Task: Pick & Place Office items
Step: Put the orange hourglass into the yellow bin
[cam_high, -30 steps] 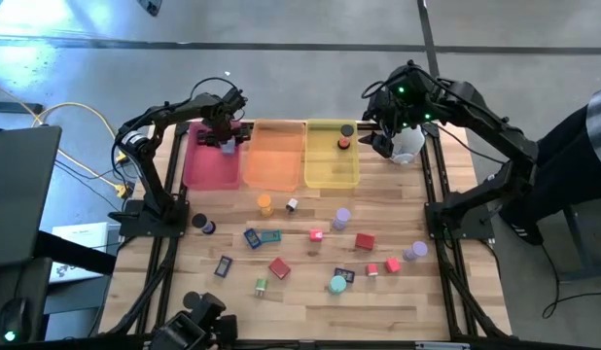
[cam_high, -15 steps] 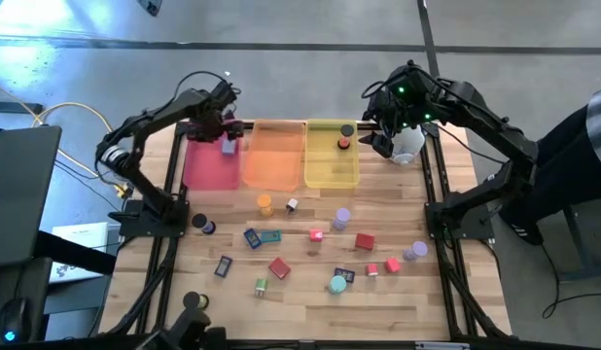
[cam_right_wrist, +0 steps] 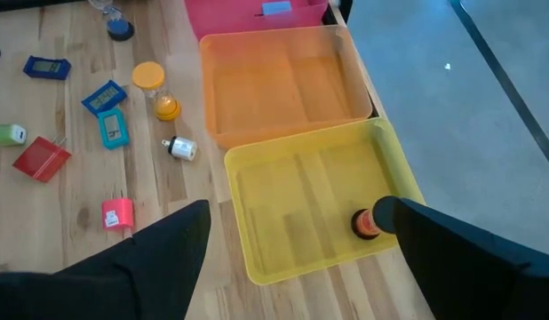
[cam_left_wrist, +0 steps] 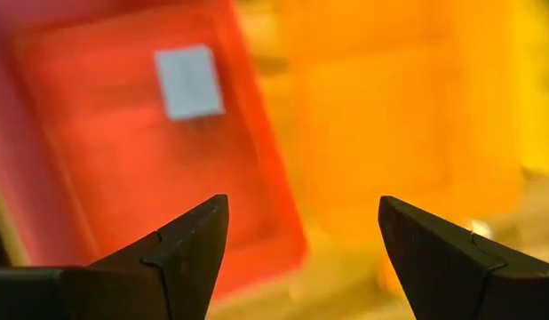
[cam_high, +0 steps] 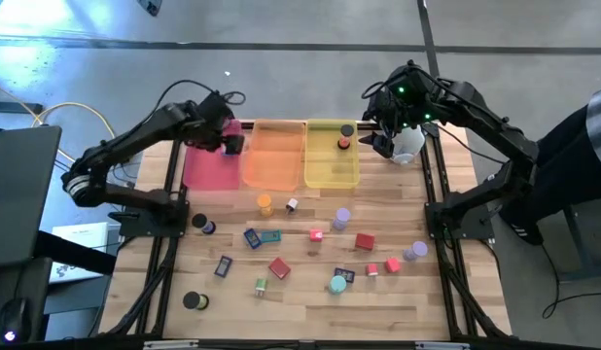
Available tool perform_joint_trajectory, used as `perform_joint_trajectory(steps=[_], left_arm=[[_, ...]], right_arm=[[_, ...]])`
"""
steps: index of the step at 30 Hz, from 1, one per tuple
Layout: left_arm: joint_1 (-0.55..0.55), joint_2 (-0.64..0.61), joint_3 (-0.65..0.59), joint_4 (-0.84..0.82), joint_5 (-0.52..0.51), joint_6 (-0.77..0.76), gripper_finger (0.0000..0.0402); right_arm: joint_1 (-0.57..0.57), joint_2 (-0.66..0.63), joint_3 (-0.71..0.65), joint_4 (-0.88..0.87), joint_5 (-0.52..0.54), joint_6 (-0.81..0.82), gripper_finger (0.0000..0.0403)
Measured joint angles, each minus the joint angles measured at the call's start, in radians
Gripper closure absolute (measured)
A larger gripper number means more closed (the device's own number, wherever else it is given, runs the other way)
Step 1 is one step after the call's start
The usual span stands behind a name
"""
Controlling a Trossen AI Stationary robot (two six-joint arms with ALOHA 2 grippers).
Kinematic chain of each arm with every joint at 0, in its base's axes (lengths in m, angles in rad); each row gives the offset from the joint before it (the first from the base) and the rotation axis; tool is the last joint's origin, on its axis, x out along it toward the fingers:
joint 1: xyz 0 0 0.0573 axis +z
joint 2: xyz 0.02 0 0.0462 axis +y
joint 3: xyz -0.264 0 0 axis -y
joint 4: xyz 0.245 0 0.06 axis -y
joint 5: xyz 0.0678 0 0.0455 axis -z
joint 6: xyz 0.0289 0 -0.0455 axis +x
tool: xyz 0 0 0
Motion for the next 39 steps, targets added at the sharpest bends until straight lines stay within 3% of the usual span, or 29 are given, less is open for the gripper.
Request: perform_joint_trajectory(steps=[6, 16, 19, 22, 28, 33, 39], left_arm=[[-0.156, -0.033, 0.000, -0.003, 0.087, -0.088, 0.0118], [-0.395, -0.029, 0.000, 0.018, 0.048, -0.133, 0.0118], [-0.458, -0.029, 0.000, 0.018, -0.008, -0.156, 0.0118], [-0.497, -0.029, 0.000, 0.019, -0.056, -0.174, 0.0118], [-0.565, -0.013, 0.000, 0.074, -0.057, -0.181, 0.0118], [-0.630, 0.042, 0.000, 0.168, -0.175, -0.051, 0.0118], [-0.684, 0.153, 0.000, 0.253, -0.233, 0.299, 0.0118]], right_arm=[[0.000, 0.000, 0.000, -0.031, 0.003, 0.028, 0.0062], [0.000, 0.000, 0.000, -0.081, 0.000, 0.059, 0.0062], [0.000, 0.000, 0.000, -0.101, 0.000, 0.059, 0.0062], [0.000, 0.000, -0.005, -0.097, -0.001, 0.060, 0.0062], [0.000, 0.000, -0.006, -0.098, -0.001, 0.060, 0.0062], [0.000, 0.000, -0.006, -0.098, -0.001, 0.060, 0.0062], [0.000, 0.000, -0.006, -0.098, 0.000, 0.058, 0.0062]])
